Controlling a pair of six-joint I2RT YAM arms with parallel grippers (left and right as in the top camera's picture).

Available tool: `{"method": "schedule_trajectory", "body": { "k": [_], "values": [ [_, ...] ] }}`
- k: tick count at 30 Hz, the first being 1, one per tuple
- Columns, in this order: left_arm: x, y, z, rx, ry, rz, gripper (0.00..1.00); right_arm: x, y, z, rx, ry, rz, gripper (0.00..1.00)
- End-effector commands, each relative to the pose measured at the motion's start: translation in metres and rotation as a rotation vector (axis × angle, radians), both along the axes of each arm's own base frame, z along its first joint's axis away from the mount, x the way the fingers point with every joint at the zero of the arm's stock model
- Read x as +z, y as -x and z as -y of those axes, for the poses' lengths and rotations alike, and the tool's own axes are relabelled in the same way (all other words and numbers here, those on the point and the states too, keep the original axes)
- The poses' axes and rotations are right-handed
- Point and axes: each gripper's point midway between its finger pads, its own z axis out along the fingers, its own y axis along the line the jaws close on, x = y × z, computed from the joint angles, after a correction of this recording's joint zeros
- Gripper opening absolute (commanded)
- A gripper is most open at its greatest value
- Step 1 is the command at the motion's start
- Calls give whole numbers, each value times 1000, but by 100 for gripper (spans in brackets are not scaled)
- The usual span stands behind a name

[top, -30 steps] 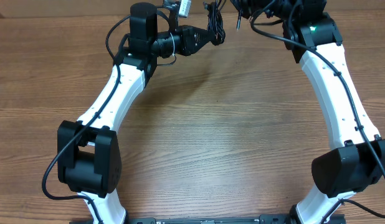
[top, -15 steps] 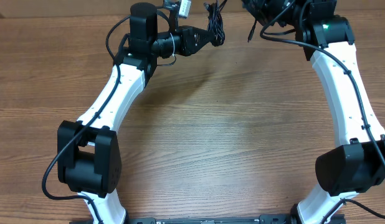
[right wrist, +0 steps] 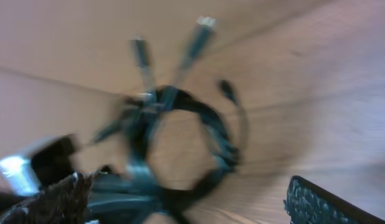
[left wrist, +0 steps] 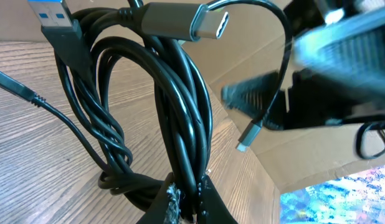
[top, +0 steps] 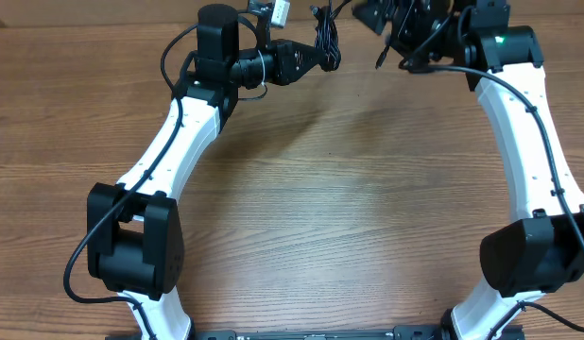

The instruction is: Untangle cables

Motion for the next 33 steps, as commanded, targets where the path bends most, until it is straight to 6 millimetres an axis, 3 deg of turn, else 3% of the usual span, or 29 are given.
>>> {"method": "schedule_trajectory", "body": {
  "k": [1, 4, 8, 13, 19, 23, 28, 33],
  "values": [
    [10, 2, 3, -13, 4, 37, 4, -16, -3, 30, -112, 167, -17, 100],
    [10, 2, 3, -11, -1, 45, 4, -21, 13, 17, -45, 112, -83, 100],
    [10, 1, 2, -8, -3, 47, 4, -14, 33, -9, 87, -27, -134, 100],
    [10, 1, 2, -7, -3, 48, 4, -11, 55, -22, 176, -127, -207, 100],
    [9, 1, 2, -4, -5, 51, 4, 19, 73, -35, 320, -339, -215, 100],
    [9, 1, 2, -4, -5, 51, 4, 45, 68, -38, 367, -454, -168, 100],
    [9, 1, 2, -5, -5, 50, 4, 70, 41, -38, 343, -470, -35, 100],
    [9, 1, 2, -5, -3, 47, 4, 64, 16, -40, 217, -369, 35, 100]
  ]
}}
